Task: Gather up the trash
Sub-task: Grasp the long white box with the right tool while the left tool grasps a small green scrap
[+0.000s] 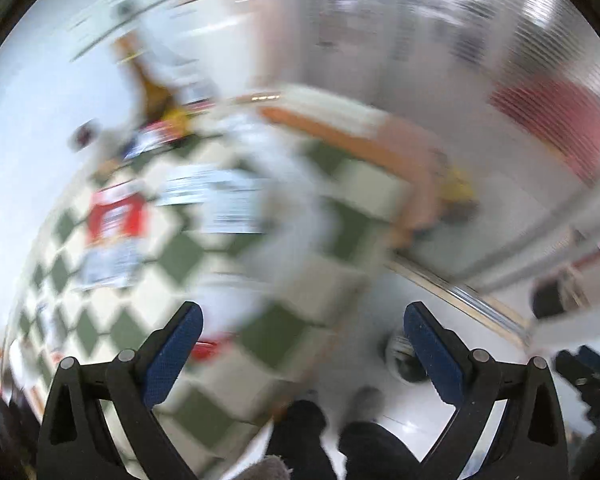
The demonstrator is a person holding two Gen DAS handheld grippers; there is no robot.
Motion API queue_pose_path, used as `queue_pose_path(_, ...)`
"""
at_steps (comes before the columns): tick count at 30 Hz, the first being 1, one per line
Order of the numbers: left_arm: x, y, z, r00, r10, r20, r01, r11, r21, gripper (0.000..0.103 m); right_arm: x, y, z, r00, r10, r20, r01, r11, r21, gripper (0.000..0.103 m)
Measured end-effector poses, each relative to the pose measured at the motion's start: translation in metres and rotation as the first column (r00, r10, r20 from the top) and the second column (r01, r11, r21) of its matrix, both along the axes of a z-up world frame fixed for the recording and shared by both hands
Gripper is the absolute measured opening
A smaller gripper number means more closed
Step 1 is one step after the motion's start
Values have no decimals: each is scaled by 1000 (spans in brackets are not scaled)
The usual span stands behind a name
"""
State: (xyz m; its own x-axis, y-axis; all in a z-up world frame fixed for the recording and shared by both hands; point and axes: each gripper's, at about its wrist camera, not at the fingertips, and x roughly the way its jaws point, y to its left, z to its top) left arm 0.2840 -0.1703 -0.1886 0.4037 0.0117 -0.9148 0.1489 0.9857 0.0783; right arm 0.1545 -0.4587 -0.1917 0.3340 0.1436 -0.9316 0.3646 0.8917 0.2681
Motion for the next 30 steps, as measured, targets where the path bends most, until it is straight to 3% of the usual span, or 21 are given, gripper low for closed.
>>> queue_pose_path(3, 30, 80, -13, 989, 148, -10, -148, 988, 51, 103, 65, 63, -3, 989, 145, -11, -146, 989, -23, 103)
queue_pose_path(7, 68, 180, -46, 947, 319, -35, -313, 941, 128, 103, 144, 130, -15, 964, 266, -27, -267, 963, -45, 103)
queue_pose_path(13, 115, 269, -92, 891, 444, -98, -426, 890, 164, 103, 272, 214, -67, 917, 374, -137, -391, 911, -132, 103)
queue_pose_path(18, 135, 282, -115, 886, 444, -132, -425, 893, 149, 103, 321, 244, -110, 889, 405, -214, -441, 883, -163, 101)
queue_pose_path(21, 147, 267, -125, 896, 411, -169, -396, 911, 116, 103, 331, 247, -129, 878, 412, -245, -456, 875, -161, 77)
queue_pose_path(22, 150, 258, -128, 904, 387, -182, -374, 922, 101, 103, 334, 247, -135, 877, 407, -256, -454, 876, -162, 61)
queue_pose_path(23, 152, 251, -129, 911, 366, -190, -355, 930, 91, 102, 335, 244, -136, 882, 403, -243, -445, 882, -154, 58)
queue_pose_path(26, 155, 221, -132, 937, 274, -215, -275, 961, 27, 102, 335, 233, -129, 901, 385, -200, -416, 897, -150, 56)
queue_pose_path(30, 156, 182, -136, 960, 146, -239, -173, 981, -94, 97, 334, 209, -114, 929, 334, -160, -357, 922, -149, 54)
